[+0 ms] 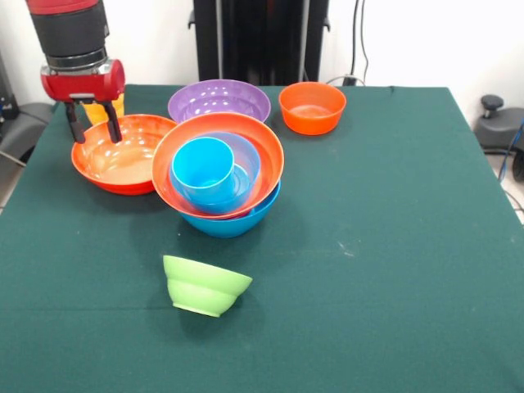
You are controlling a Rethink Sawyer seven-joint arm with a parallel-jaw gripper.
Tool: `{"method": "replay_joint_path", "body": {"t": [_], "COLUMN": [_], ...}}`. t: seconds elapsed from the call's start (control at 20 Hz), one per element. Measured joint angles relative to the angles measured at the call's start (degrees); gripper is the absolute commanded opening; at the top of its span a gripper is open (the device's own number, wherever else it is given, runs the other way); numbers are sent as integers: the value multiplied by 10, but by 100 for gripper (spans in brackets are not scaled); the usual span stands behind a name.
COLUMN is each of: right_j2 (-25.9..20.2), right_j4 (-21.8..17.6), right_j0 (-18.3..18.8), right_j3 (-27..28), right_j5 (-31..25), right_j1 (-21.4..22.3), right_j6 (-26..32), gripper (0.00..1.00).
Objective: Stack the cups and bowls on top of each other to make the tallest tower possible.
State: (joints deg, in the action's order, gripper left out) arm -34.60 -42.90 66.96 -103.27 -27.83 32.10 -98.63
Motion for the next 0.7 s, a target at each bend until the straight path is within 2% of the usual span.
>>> {"method": "replay_joint_path", "body": {"t": [0.35, 0.7], "right_j2": [-19, -39], "right_j4": [-4, -5], "right_j0": [10, 38], "right_j3": [4, 17], "right_j5": [-3, -32], "right_j1": [-17, -39], "right_j6": [3, 29], "gripper": [100, 100]}}
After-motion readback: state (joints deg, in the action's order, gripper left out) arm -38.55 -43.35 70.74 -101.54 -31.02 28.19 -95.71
